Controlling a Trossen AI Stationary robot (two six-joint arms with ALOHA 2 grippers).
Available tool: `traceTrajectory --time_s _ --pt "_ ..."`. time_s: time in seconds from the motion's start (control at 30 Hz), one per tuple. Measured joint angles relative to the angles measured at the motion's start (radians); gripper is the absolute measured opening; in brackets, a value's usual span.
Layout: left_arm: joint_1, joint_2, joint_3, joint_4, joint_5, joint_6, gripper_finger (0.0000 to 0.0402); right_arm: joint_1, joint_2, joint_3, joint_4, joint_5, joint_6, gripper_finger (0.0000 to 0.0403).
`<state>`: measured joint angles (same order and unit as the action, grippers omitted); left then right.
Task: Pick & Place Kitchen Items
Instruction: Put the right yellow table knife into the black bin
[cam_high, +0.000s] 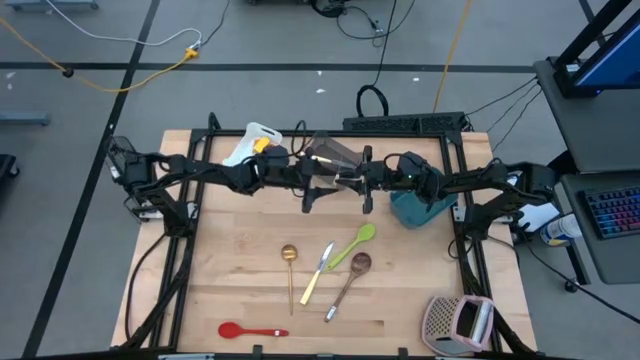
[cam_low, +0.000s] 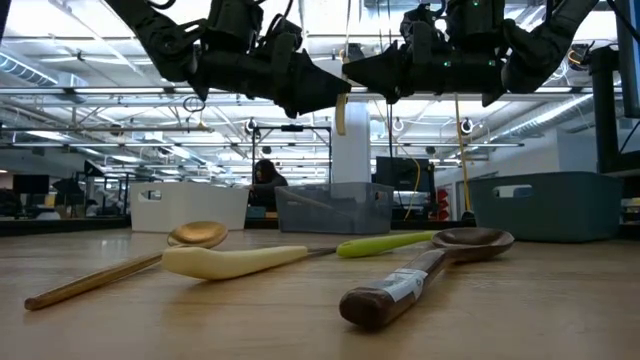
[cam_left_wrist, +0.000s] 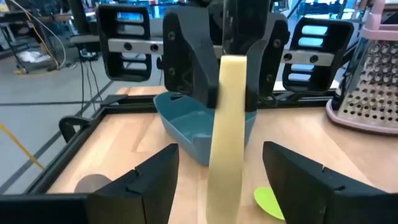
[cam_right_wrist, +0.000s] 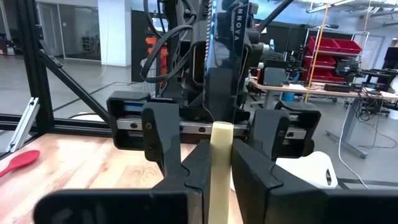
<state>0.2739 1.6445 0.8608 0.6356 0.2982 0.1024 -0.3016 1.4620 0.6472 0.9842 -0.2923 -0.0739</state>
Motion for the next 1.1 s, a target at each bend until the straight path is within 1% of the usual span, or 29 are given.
traceTrajectory --time_s 0.1,0.17,0.4,0.43,0.57,0.73,0.8,0.87,1.0,1.1 --pt "-0.001 0.0 0.0 -0.007 -0.001 -0.005 0.0212 0.0 0.0 0.0 0.005 0.0 -0.002 0.004" --pt "-0.001 0.001 0.0 -0.021 0.0 -0.006 0.0185 0.0 0.0 0.0 0.007 0.0 -0.002 0.004" --pt "0.001 0.002 0.0 -0.013 -0.003 -0.006 0.0059 0.0 0.0 0.0 0.005 0.004 -0.02 0.0044" --pt "0.001 0.002 0.0 -0.012 -0.003 -0.01 0.0048 0.0 0.0 0.0 0.005 0.005 -0.016 0.0045" --pt "0.009 0.002 0.0 -0.021 -0.003 -0.064 0.0048 0.0 0.0 0.001 -0.014 0.008 -0.004 0.0056" --pt "0.021 -0.033 0.0 -0.142 -0.013 -0.102 0.0048 -0.001 0.0 0.001 -0.1 0.01 0.009 0.0088" --pt "0.024 -0.068 0.0 -0.209 -0.072 -0.109 0.0048 0.002 0.0 0.001 -0.146 0.009 0.021 0.0103" --pt "0.025 -0.111 0.0 -0.296 -0.144 -0.083 0.0048 0.004 -0.001 0.0 -0.194 0.02 0.05 0.0117" --pt "0.023 -0.206 0.004 -0.449 -0.258 0.039 0.0048 0.002 -0.004 0.001 -0.279 0.028 0.092 0.0135" --pt "0.024 -0.237 0.066 -0.606 -0.358 0.141 0.0048 0.009 -0.004 0.0 -0.293 0.026 0.092 0.0139"
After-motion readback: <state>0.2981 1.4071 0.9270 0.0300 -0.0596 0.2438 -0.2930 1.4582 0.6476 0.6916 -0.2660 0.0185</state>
